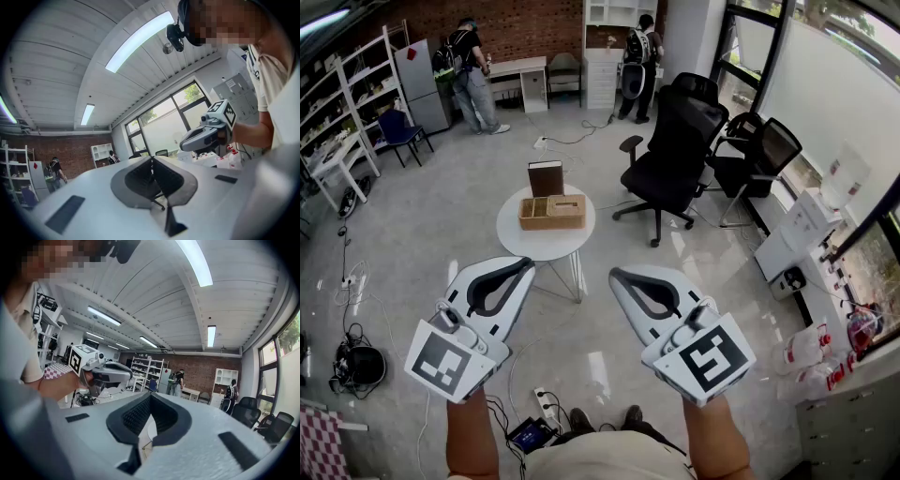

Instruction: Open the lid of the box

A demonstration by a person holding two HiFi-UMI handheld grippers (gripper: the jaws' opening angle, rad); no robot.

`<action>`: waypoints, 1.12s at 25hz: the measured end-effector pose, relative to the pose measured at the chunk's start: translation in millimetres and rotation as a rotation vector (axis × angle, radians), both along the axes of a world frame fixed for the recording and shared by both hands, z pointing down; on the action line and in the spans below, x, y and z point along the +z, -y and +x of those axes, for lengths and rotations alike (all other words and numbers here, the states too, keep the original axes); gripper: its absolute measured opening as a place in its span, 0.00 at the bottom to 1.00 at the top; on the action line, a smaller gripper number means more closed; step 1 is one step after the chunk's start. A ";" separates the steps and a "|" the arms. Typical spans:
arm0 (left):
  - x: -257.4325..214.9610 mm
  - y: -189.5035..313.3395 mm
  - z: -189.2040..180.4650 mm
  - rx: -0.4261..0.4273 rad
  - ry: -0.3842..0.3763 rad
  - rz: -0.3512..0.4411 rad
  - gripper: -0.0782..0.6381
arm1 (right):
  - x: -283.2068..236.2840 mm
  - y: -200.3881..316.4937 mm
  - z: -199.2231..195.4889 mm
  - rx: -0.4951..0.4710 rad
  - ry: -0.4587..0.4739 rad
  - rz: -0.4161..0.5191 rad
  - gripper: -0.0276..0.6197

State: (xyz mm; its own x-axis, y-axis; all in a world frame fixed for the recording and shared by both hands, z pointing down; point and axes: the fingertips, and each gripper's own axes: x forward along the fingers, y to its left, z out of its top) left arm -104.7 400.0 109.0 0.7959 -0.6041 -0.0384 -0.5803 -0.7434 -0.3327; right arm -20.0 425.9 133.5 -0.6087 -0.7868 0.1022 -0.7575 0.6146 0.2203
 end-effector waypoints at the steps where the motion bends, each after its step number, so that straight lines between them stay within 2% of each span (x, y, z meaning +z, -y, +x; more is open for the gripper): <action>1: -0.5 1.4 0.7 0.006 -0.008 0.004 0.13 | 1.5 2.1 0.1 0.000 0.000 0.000 0.03; 4: 4.6 7.6 -0.2 0.013 -0.010 0.002 0.13 | 5.1 8.9 0.2 0.000 -0.001 -0.001 0.03; 8: 16.1 17.2 0.0 0.020 0.007 -0.038 0.13 | 9.0 19.7 -0.6 0.002 -0.002 -0.009 0.03; 16: 25.8 43.1 -3.0 0.018 0.018 -0.056 0.13 | 17.4 42.7 -4.3 0.019 -0.002 -0.026 0.03; 19: 26.8 53.5 -4.0 0.031 0.001 -0.046 0.13 | 22.3 51.6 -10.6 0.030 -0.007 -0.031 0.03; 23: 48.9 67.2 -0.8 0.060 0.015 -0.108 0.13 | 28.0 68.0 -12.7 0.048 0.011 -0.037 0.03; 28: 62.7 91.6 7.9 0.070 0.021 -0.140 0.13 | 38.8 97.0 -13.2 0.045 0.027 -0.052 0.03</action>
